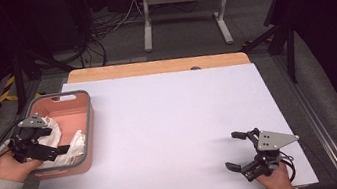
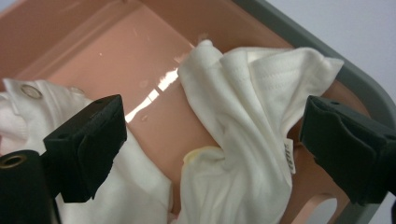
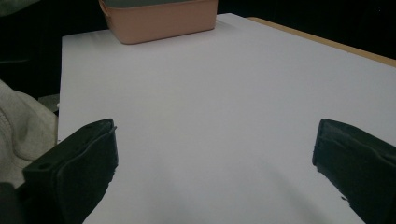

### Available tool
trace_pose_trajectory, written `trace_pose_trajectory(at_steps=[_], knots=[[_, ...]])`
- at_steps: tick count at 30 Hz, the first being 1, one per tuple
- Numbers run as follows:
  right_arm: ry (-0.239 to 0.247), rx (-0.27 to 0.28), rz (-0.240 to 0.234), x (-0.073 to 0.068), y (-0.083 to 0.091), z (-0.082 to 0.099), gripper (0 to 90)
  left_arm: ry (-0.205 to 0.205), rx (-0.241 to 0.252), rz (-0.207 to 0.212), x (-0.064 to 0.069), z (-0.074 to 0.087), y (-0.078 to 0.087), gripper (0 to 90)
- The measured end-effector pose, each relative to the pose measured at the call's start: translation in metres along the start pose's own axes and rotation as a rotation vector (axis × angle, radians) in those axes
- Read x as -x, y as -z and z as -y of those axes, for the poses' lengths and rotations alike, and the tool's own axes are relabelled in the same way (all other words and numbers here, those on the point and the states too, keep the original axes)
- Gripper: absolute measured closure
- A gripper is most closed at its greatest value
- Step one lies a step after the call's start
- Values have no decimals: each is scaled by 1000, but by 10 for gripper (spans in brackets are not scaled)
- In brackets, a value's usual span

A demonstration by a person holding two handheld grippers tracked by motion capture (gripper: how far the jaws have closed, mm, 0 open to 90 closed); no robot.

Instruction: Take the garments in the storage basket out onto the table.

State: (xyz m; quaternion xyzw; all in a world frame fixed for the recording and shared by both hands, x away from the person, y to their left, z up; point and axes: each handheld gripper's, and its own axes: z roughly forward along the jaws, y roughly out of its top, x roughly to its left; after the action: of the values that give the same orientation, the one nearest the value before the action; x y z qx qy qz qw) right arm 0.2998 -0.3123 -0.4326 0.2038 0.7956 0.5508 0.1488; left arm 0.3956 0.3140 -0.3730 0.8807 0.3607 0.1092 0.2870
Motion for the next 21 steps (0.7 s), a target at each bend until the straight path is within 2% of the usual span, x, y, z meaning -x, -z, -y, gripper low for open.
trace_pose_trajectory(at_steps=[2,5,8,9,18,19,21], knots=[[1,0,-2,0,0,0,7,0,-25,20,-1,2,-2,86],[0,-1,-3,0,0,0,7,0,-37,34,-1,3,-3,87],[-1,-5,-6,0,-1,0,7,-15,-64,65,2,3,-6,94],[-1,-5,-6,0,-1,0,7,-8,-68,78,3,2,-7,95],[-1,-5,-7,0,-1,0,7,-20,-124,108,6,-1,-21,110],[-1,-5,-8,0,-1,0,7,-22,-145,110,5,-2,-23,121],[-2,-6,-11,0,-1,1,7,-8,-151,113,4,-2,-24,133]])
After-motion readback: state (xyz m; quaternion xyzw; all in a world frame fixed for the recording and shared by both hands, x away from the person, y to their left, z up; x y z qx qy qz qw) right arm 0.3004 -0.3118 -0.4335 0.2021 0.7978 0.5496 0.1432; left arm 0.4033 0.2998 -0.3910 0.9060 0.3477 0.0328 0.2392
